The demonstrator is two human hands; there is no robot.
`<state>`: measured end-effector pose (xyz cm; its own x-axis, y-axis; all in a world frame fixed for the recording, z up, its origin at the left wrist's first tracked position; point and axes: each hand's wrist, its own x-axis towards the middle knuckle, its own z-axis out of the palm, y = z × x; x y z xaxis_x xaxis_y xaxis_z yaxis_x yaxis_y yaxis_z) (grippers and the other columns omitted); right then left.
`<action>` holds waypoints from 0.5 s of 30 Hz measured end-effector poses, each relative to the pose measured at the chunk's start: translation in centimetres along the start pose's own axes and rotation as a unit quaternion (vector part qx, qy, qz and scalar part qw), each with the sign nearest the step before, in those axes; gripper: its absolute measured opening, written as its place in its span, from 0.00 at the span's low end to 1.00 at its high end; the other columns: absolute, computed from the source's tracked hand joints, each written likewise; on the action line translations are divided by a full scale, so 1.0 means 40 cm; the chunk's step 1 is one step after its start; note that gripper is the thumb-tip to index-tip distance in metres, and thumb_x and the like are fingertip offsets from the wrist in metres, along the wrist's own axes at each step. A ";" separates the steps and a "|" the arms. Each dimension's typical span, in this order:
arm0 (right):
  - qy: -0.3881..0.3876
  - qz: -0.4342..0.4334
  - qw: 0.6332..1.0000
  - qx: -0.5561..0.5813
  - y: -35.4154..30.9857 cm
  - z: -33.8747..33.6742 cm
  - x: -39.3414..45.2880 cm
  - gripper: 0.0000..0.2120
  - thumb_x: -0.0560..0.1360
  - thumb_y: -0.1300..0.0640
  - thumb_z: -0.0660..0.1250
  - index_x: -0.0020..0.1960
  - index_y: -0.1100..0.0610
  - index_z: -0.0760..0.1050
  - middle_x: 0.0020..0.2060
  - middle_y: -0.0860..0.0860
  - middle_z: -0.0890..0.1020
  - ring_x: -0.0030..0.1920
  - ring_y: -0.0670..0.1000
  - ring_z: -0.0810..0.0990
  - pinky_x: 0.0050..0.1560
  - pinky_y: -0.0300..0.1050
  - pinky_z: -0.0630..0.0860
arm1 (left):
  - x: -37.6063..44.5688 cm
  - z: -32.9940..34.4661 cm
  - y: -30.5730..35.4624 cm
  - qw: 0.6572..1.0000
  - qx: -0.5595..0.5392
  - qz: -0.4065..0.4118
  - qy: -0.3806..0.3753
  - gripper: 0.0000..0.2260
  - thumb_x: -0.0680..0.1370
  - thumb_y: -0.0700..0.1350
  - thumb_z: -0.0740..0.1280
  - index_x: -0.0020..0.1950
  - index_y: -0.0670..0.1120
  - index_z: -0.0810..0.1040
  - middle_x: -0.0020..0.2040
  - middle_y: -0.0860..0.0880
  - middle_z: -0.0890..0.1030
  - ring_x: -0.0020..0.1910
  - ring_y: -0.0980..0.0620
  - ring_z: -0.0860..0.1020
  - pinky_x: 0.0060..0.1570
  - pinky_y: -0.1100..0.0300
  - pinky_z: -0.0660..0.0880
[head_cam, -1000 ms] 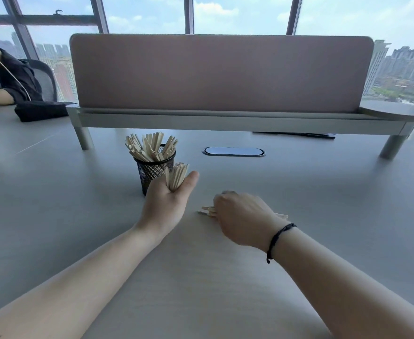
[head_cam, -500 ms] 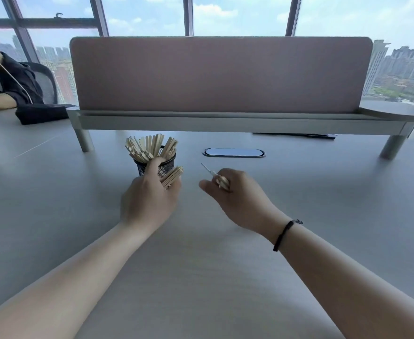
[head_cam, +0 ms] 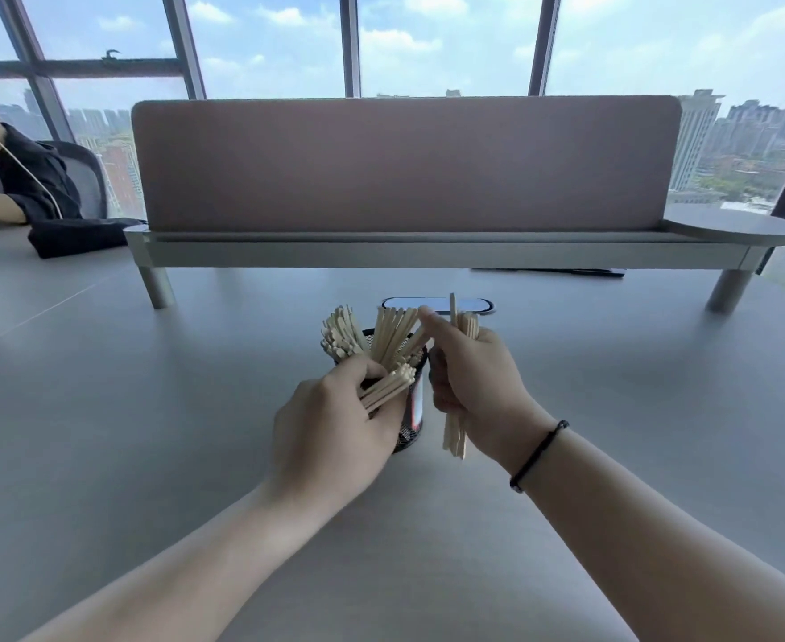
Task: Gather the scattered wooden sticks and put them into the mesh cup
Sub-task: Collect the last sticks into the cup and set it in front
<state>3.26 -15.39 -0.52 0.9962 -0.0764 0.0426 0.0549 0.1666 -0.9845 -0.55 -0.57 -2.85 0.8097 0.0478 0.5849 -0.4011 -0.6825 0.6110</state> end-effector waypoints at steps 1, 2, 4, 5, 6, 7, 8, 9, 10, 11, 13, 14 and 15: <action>0.006 -0.002 1.000 0.031 -0.024 -0.005 0.000 0.27 0.78 0.49 0.68 0.26 0.51 0.59 0.21 0.50 0.58 0.22 0.49 0.54 0.27 0.41 0.52 | -0.003 -0.002 0.010 1.000 -0.023 0.007 0.001 0.13 0.70 0.65 0.65 0.34 0.57 0.73 0.26 0.57 0.76 0.28 0.52 0.73 0.29 0.59 0.69; 0.010 -0.009 0.998 0.059 -0.052 -0.010 -0.003 0.28 0.78 0.48 0.68 0.25 0.50 0.57 0.21 0.49 0.58 0.22 0.49 0.54 0.27 0.42 0.52 | -0.003 -0.007 0.017 0.999 -0.046 0.013 0.005 0.13 0.71 0.63 0.67 0.32 0.56 0.73 0.25 0.57 0.74 0.26 0.54 0.70 0.28 0.60 0.67; 0.008 -0.033 0.992 0.117 -0.114 -0.017 -0.014 0.29 0.78 0.44 0.66 0.29 0.50 0.51 0.22 0.48 0.55 0.24 0.50 0.51 0.28 0.43 0.49 | 0.002 -0.024 0.035 0.995 -0.094 0.027 0.015 0.17 0.74 0.56 0.70 0.30 0.50 0.73 0.23 0.54 0.71 0.25 0.55 0.67 0.26 0.62 0.63; 0.002 -0.047 0.988 0.145 -0.145 -0.019 -0.020 0.29 0.78 0.41 0.65 0.33 0.51 0.49 0.23 0.48 0.53 0.25 0.50 0.49 0.28 0.44 0.48 | 0.011 -0.040 0.047 0.993 -0.115 0.033 0.018 0.18 0.75 0.54 0.70 0.30 0.45 0.75 0.23 0.52 0.71 0.25 0.53 0.67 0.25 0.60 0.65; -0.007 -0.063 0.984 0.168 -0.172 -0.018 -0.026 0.30 0.78 0.38 0.64 0.34 0.52 0.48 0.24 0.49 0.52 0.26 0.51 0.48 0.29 0.45 0.47 | 0.025 -0.059 0.066 0.990 -0.133 0.032 0.026 0.19 0.75 0.53 0.70 0.32 0.41 0.77 0.23 0.49 0.72 0.25 0.51 0.68 0.26 0.56 0.67; -0.020 -0.081 0.978 0.189 -0.198 -0.015 -0.033 0.31 0.77 0.35 0.62 0.35 0.53 0.47 0.25 0.50 0.51 0.26 0.51 0.48 0.29 0.46 0.47 | 0.045 -0.079 0.082 0.985 -0.167 0.026 0.038 0.19 0.75 0.53 0.69 0.33 0.39 0.79 0.23 0.46 0.72 0.24 0.49 0.68 0.26 0.54 0.66; -0.034 -0.097 0.973 0.205 -0.216 -0.008 -0.038 0.31 0.77 0.33 0.60 0.35 0.53 0.46 0.25 0.51 0.50 0.27 0.52 0.47 0.30 0.47 0.47 | 0.070 -0.098 0.099 0.972 -0.229 0.005 0.052 0.19 0.76 0.53 0.69 0.31 0.41 0.78 0.22 0.48 0.69 0.22 0.50 0.65 0.24 0.57 0.62; -0.046 -0.109 0.969 0.217 -0.229 0.002 -0.042 0.32 0.76 0.31 0.58 0.35 0.54 0.47 0.26 0.51 0.50 0.28 0.53 0.47 0.31 0.48 0.47 | 0.101 -0.116 0.115 0.948 -0.313 -0.028 0.058 0.20 0.77 0.52 0.69 0.28 0.43 0.75 0.20 0.50 0.65 0.20 0.52 0.62 0.24 0.60 0.59; -0.056 -0.117 0.967 0.221 -0.233 0.014 -0.040 0.32 0.76 0.30 0.57 0.35 0.54 0.46 0.26 0.52 0.50 0.28 0.53 0.46 0.31 0.48 0.47 | 0.135 -0.129 0.131 0.915 -0.393 -0.064 0.058 0.22 0.79 0.50 0.68 0.26 0.45 0.69 0.20 0.52 0.61 0.20 0.52 0.58 0.25 0.63 0.56; -0.063 -0.121 0.966 0.219 -0.231 0.029 -0.035 0.33 0.76 0.29 0.57 0.35 0.54 0.46 0.27 0.52 0.49 0.29 0.53 0.46 0.32 0.49 0.47 | 0.167 -0.137 0.143 0.887 -0.449 -0.090 0.053 0.24 0.81 0.49 0.66 0.27 0.47 0.62 0.22 0.51 0.57 0.21 0.52 0.55 0.26 0.64 0.54; -0.070 -0.115 0.971 0.199 -0.213 0.061 -0.017 0.34 0.74 0.28 0.58 0.34 0.54 0.47 0.27 0.52 0.50 0.29 0.54 0.47 0.31 0.49 0.48 | 0.217 -0.133 0.156 0.862 -0.493 -0.110 0.048 0.25 0.83 0.50 0.64 0.31 0.48 0.54 0.25 0.48 0.53 0.23 0.50 0.52 0.26 0.62 0.53; -0.065 -0.104 0.977 0.175 -0.200 0.076 -0.007 0.34 0.74 0.29 0.60 0.32 0.54 0.49 0.27 0.52 0.51 0.28 0.54 0.49 0.30 0.48 0.49 | 0.233 -0.123 0.156 0.858 -0.499 -0.115 0.044 0.25 0.83 0.51 0.63 0.32 0.48 0.53 0.25 0.48 0.53 0.23 0.50 0.53 0.25 0.62 0.54; -0.052 -0.090 0.985 0.135 -0.183 0.088 0.007 0.33 0.74 0.31 0.62 0.29 0.53 0.52 0.25 0.51 0.54 0.26 0.54 0.52 0.29 0.46 0.52 | 0.243 -0.108 0.150 0.858 -0.498 -0.119 0.040 0.26 0.83 0.53 0.62 0.30 0.49 0.54 0.24 0.48 0.54 0.23 0.50 0.54 0.25 0.62 0.57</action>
<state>3.38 -13.16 7.31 0.9696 -0.0294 0.2430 0.2330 0.4156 -0.8792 3.08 -1.05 8.79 0.9039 0.1759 0.3898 -0.4268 0.3135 0.8482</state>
